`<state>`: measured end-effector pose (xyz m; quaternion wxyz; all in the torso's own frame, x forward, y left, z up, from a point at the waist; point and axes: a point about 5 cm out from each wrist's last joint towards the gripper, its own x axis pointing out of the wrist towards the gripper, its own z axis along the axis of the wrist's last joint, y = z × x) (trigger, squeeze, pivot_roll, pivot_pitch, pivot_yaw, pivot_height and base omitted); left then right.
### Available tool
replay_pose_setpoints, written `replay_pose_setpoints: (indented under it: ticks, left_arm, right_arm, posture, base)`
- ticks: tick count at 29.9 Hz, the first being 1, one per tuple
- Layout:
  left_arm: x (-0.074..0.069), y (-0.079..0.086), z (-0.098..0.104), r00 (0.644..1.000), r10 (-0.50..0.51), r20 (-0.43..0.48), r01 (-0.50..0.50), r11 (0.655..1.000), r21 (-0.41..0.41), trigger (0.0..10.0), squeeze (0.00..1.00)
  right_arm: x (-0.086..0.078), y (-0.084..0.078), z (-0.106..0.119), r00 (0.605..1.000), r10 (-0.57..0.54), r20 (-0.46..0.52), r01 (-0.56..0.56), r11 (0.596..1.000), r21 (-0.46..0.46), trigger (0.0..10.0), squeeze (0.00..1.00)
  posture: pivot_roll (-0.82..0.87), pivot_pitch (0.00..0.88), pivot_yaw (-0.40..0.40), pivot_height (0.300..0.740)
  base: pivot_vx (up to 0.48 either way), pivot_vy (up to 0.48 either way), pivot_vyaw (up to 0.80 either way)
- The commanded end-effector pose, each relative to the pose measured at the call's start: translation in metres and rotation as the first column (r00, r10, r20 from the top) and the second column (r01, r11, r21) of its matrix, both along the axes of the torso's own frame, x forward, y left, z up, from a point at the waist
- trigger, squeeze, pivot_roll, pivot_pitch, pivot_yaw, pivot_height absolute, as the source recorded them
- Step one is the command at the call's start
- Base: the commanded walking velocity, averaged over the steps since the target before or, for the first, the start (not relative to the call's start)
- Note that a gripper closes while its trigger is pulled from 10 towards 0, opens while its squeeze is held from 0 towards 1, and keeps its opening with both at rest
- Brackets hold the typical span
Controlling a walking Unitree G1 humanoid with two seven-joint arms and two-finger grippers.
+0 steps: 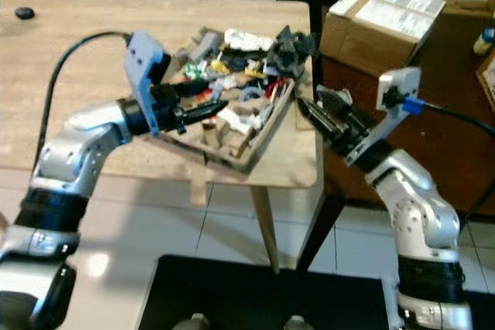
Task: Picking trash to rubbish bin
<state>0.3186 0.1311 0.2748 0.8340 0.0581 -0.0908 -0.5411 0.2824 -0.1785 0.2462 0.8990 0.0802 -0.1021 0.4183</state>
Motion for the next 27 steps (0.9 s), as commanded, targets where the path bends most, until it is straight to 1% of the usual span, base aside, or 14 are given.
replay_pose_setpoints:
  ticks: [1, 2, 5, 7, 9, 10, 13, 17, 18, 22, 24, 25, 26, 27]
  left_arm:
    - [-0.012, 0.004, 0.003, 0.998, -0.059, -0.030, 0.058, 0.998, -0.020, 0.0, 0.00]
    - [-0.012, 0.004, 0.003, 0.998, -0.059, -0.030, 0.058, 0.998, -0.020, 0.0, 0.00]
    - [-0.017, 0.005, 0.001, 0.996, -0.070, -0.048, 0.069, 0.997, -0.025, 0.0, 0.00]
    - [-0.017, 0.005, 0.001, 0.996, -0.070, -0.048, 0.069, 0.997, -0.025, 0.0, 0.00]
    - [-0.026, 0.005, -0.002, 0.989, -0.116, -0.087, 0.115, 0.993, -0.019, 0.0, 0.00]
    - [-0.026, 0.005, -0.002, 0.989, -0.116, -0.087, 0.115, 0.993, -0.019, 0.0, 0.00]
    - [-0.038, 0.006, -0.006, 0.970, -0.191, -0.151, 0.191, 0.981, -0.012, 0.0, 0.00]
    - [-0.048, 0.008, -0.008, 0.953, -0.224, -0.203, 0.229, 0.973, 0.000, 0.0, 0.00]
    - [-0.054, 0.008, -0.010, 0.939, -0.247, -0.241, 0.257, 0.966, 0.009, 0.0, 0.00]
    - [-0.056, 0.009, -0.011, 0.933, -0.248, -0.260, 0.260, 0.966, 0.010, 0.0, 0.00]
    - [-0.057, 0.010, -0.015, 0.931, -0.233, -0.281, 0.253, 0.967, 0.037, 0.0, 0.00]
    - [-0.059, 0.012, -0.023, 0.928, -0.208, -0.309, 0.248, 0.964, 0.097, 0.0, 0.00]
    - [-0.059, 0.012, -0.023, 0.928, -0.208, -0.309, 0.248, 0.964, 0.097, 0.0, 0.00]
    - [-0.060, 0.013, -0.029, 0.925, -0.190, -0.328, 0.247, 0.959, 0.139, 0.0, 0.00]
  right_arm:
    - [-0.015, 0.013, 0.000, 0.990, 0.142, -0.017, -0.143, 0.988, -0.057, 10.0, 0.00]
    - [-0.015, 0.013, 0.000, 0.990, 0.142, -0.017, -0.143, 0.988, -0.057, 10.0, 0.00]
    - [-0.024, 0.017, -0.005, 0.974, 0.219, -0.052, -0.224, 0.967, -0.123, 10.0, 0.00]
    - [-0.024, 0.017, -0.005, 0.974, 0.219, -0.052, -0.224, 0.967, -0.123, 10.0, 0.00]
    - [-0.035, 0.022, -0.009, 0.953, 0.287, -0.100, -0.300, 0.939, -0.169, 10.0, 0.00]
    - [-0.035, 0.022, -0.009, 0.953, 0.287, -0.100, -0.300, 0.939, -0.169, 10.0, 0.00]
    - [-0.044, 0.026, -0.010, 0.931, 0.339, -0.132, -0.358, 0.919, -0.163, 10.0, 0.00]
    - [-0.049, 0.026, -0.010, 0.921, 0.360, -0.146, -0.382, 0.909, -0.166, 10.0, 0.00]
    - [-0.053, 0.026, -0.012, 0.907, 0.383, -0.173, -0.411, 0.895, -0.173, 10.0, 0.00]
    - [-0.057, 0.026, -0.015, 0.894, 0.403, -0.194, -0.435, 0.884, -0.170, 10.0, 0.00]
    - [-0.060, 0.026, -0.017, 0.882, 0.423, -0.209, -0.457, 0.875, -0.158, 10.0, 0.00]
    - [-0.063, 0.025, -0.022, 0.870, 0.433, -0.238, -0.475, 0.864, -0.166, 10.0, 0.00]
    - [-0.063, 0.025, -0.022, 0.870, 0.433, -0.238, -0.475, 0.864, -0.166, 10.0, 0.00]
    - [-0.065, 0.025, -0.025, 0.861, 0.438, -0.258, -0.487, 0.856, -0.173, 10.0, 0.00]
  posture:
    - [0.10, 0.219, 0.039, 0.740]
    - [0.10, 0.219, 0.039, 0.740]
    - [0.10, 0.217, 0.040, 0.740]
    - [0.10, 0.217, 0.040, 0.740]
    - [0.10, 0.216, 0.036, 0.740]
    - [0.10, 0.216, 0.036, 0.740]
    - [0.10, 0.210, 0.038, 0.740]
    - [0.10, 0.210, 0.038, 0.740]
    - [0.10, 0.207, 0.037, 0.740]
    - [0.10, 0.204, 0.034, 0.740]
    - [0.10, 0.203, 0.033, 0.740]
    - [0.10, 0.202, 0.034, 0.740]
    - [0.10, 0.202, 0.034, 0.740]
    - [0.09, 0.203, 0.035, 0.740]
  base:
    - [0.000, 0.000, 0.00]
    - [0.000, 0.000, 0.00]
    - [0.000, 0.000, 0.00]
    - [0.000, 0.000, 0.00]
    - [0.000, 0.000, 0.00]
    - [0.000, 0.000, 0.00]
    - [0.000, 0.000, 0.00]
    - [0.000, 0.000, 0.00]
    - [0.000, 0.000, 0.00]
    - [0.000, 0.000, 0.00]
    - [0.000, 0.000, 0.00]
    - [0.000, 0.000, 0.00]
    - [0.000, 0.000, 0.00]
    - [0.000, 0.000, 0.00]
